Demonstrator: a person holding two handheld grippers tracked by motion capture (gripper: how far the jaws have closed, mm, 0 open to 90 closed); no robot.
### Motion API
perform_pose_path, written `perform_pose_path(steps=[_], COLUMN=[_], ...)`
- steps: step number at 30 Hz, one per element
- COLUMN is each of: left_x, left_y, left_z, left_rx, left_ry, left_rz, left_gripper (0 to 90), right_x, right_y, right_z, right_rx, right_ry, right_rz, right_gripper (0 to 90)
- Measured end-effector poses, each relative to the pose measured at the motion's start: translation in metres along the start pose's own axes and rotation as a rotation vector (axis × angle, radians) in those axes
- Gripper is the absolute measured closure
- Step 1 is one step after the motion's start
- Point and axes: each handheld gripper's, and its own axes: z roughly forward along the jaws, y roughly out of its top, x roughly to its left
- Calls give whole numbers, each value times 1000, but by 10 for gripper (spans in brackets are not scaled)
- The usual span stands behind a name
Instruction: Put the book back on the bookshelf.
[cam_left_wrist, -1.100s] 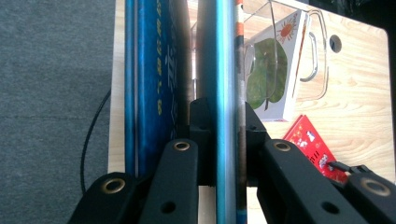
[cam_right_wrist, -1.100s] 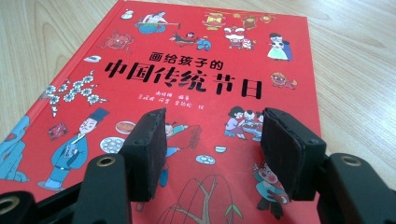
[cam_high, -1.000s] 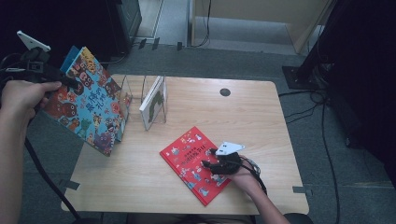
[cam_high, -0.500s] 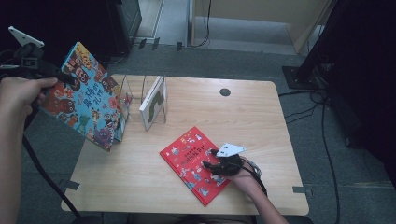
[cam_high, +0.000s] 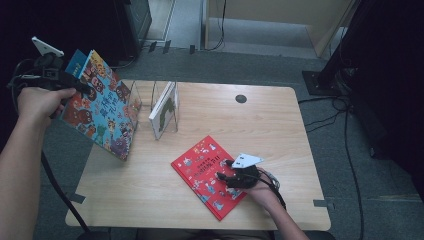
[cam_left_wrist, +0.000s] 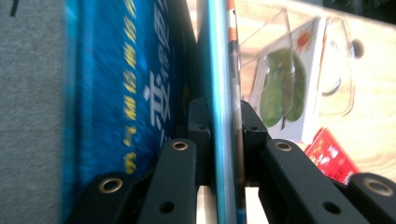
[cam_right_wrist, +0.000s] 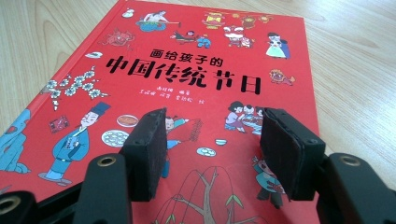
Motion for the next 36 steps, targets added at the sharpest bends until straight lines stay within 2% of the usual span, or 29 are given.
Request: perform_pose_path(steps=[2, 4, 6, 10, 12, 15, 18, 19, 20, 21, 24, 29, 36], left_x=[-3, -5, -8, -13, -15, -14, -15, -15, -14, -15, -17, -20, -30], left_y=[-1, 0, -1, -1, 0, 0, 0, 0, -1, -1, -3, -11, -27], left_z=[0, -2, -2, -3, -6, -15, -28, -33, -38, -43, -53, -53, -41], left_rx=[-27, -47, -46, -40, -39, -64, -95, -96, -102, -117, -122, -116, -116], left_ry=[8, -21, -19, -1, -6, -36, -6, -20, -63, -79, -55, -64, -97], left_rz=[14, 14, 34, 38, 49, 35, 38, 35, 36, 35, 51, 64, 96], left_gripper=[784, 752, 706, 624, 590, 578, 538, 529, 545, 543, 540, 525, 502], right_x=[0, 0, 0, -1, -1, -2, -2, -2, -2, -2, -3, -3, -6], right_y=[0, 0, 0, 0, 0, -1, -1, -1, -1, -1, 0, 0, 0], right_z=[0, 0, 0, 0, -1, -1, -1, -1, -1, -2, -1, -2, -5], right_rx=[0, -2, -3, -3, -4, -3, -4, -4, -4, -4, -4, -1, 17], right_ry=[3, 3, 4, 6, 5, 7, 10, 12, 12, 12, 13, 16, 41], right_rz=[2, 2, 2, 8, 10, 13, 20, 23, 26, 28, 30, 35, 53], right_gripper=[415, 415, 414, 413, 413, 413, 413, 413, 413, 413, 412, 411, 398])
